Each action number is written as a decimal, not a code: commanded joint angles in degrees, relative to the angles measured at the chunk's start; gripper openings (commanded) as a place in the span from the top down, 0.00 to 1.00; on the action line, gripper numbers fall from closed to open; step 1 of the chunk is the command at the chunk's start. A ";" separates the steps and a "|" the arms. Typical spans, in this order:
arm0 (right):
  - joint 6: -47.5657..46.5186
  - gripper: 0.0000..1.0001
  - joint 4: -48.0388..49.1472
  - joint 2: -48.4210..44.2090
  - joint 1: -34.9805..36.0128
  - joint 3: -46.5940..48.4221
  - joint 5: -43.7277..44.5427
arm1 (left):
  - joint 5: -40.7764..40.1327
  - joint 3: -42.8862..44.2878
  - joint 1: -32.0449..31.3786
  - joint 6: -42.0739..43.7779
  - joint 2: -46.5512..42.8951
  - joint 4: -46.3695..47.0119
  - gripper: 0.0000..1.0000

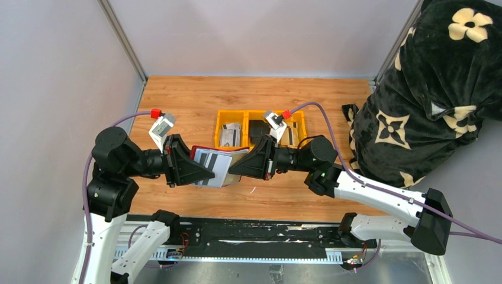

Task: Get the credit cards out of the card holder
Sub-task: Remove the credit card from the card holder.

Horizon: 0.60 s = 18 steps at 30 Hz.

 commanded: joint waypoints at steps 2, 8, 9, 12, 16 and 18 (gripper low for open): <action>-2.04 0.97 -2.74 -0.46 0.12 0.03 0.44 | 1.77 0.78 -0.31 -1.57 -0.73 3.54 0.83; -0.82 0.55 0.87 1.66 1.39 2.50 -1.92 | 0.34 0.36 -0.31 -1.26 -0.73 3.64 0.84; -0.79 0.54 1.97 1.62 1.60 2.56 -2.21 | 0.14 0.38 -0.29 -1.07 -0.74 3.55 0.84; -1.04 0.53 2.18 1.31 1.88 2.77 -2.21 | -0.47 0.54 -0.31 -0.44 -0.73 3.02 0.84; -1.32 0.51 1.83 1.28 2.15 3.38 -2.49 | -1.56 0.59 -0.31 0.57 -0.45 2.16 0.84; -1.50 0.51 1.91 1.47 2.37 3.69 -2.68 | -2.20 0.65 -0.31 0.95 -0.29 1.68 0.84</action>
